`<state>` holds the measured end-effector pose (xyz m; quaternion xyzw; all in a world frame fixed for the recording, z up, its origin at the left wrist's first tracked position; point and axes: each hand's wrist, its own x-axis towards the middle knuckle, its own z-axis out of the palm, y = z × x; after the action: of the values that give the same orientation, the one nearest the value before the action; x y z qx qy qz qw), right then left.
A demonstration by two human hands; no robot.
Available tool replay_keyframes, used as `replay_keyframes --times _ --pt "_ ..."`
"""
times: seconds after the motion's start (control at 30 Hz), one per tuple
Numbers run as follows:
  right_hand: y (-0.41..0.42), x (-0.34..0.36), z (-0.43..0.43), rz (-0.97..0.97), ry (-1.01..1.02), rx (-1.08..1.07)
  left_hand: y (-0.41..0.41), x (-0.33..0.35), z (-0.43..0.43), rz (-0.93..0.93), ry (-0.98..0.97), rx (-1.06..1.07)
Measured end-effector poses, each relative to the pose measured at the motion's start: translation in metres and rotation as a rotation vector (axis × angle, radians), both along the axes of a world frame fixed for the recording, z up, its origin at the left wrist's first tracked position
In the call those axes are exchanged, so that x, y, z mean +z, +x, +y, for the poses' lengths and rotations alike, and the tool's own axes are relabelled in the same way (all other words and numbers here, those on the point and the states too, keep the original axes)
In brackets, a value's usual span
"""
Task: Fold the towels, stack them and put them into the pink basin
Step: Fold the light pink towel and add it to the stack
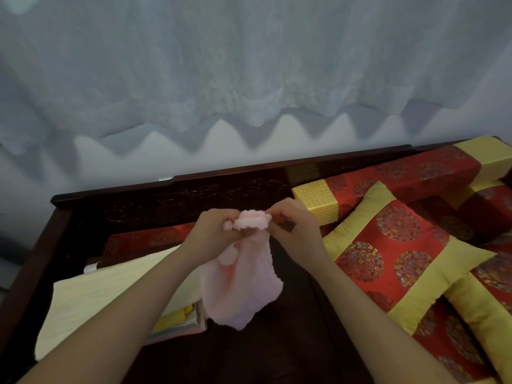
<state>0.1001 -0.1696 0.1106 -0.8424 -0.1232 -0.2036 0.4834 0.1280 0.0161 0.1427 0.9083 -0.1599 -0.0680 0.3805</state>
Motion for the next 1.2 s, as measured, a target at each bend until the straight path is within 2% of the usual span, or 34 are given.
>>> replay_keyframes --times 0.07,0.2,0.33,0.5,0.6,0.77,0.83,0.93,1.03,1.2 --pt "0.006 0.006 -0.014 0.05 0.068 -0.06 0.002 0.005 0.007 0.058 -0.11 0.01" --pt "0.022 0.025 -0.068 0.106 0.423 -0.248 0.017 0.023 0.046 0.132 -0.388 0.158" --pt "0.027 0.042 -0.117 0.062 0.47 -0.369 0.027 0.036 0.071 0.047 -0.51 0.225" --pt "0.003 0.046 -0.13 0.102 0.416 -0.288 0.012 0.03 0.07 -0.027 -0.457 0.196" --pt "-0.027 0.021 -0.137 0.22 0.372 -0.216 -0.011 0.014 0.071 0.071 -0.362 0.071" --pt "-0.088 -0.049 -0.145 0.552 0.275 -0.105 -0.053 -0.049 0.081 0.298 -0.035 -0.146" --pt "-0.111 -0.079 -0.145 0.713 0.273 -0.101 -0.067 -0.078 0.082 0.419 0.036 -0.211" --pt "-0.13 -0.104 -0.144 0.898 0.278 -0.084 -0.073 -0.106 0.081 0.468 0.078 -0.284" --pt "-0.122 -0.111 -0.141 0.939 0.358 -0.143 -0.058 -0.123 0.07 0.471 -0.006 -0.139" --pt "-0.069 -0.151 -0.142 0.861 0.368 -0.427 -0.019 -0.163 0.042 0.403 -0.088 0.316"
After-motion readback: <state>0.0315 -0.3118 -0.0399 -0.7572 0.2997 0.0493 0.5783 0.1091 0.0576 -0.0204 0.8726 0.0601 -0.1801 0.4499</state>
